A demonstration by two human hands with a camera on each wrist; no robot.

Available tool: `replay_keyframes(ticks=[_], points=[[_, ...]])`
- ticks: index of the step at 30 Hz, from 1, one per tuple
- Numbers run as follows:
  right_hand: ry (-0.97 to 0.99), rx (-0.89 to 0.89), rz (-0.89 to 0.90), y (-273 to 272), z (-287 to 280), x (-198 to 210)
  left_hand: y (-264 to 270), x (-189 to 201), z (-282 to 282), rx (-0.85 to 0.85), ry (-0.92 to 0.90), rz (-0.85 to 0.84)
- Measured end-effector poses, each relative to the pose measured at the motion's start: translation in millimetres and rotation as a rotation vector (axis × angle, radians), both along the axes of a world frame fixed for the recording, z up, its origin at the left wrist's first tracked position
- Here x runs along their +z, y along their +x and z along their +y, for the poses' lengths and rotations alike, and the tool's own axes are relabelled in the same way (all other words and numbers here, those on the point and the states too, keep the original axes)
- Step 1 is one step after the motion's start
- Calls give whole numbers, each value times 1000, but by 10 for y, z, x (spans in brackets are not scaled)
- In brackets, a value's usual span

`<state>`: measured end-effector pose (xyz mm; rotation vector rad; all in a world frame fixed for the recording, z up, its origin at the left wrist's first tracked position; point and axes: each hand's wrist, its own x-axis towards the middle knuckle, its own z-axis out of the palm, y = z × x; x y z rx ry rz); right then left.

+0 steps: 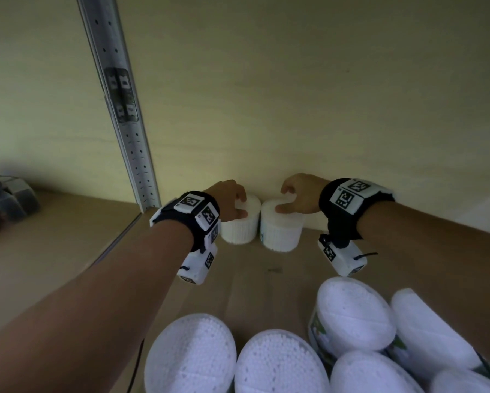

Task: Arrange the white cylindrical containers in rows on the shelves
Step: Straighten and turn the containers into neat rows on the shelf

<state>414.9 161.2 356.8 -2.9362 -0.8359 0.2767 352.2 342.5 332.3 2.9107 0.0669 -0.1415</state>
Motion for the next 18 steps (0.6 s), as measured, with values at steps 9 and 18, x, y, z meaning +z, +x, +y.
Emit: replay_keyframes(ticks=[9,18], points=[[-142,10,53,-66,118,-30,3,-12,-5,-6,-3,-9],[-229,108,71,-101,126,75,-2,-17,-6,-9,-1,-14]])
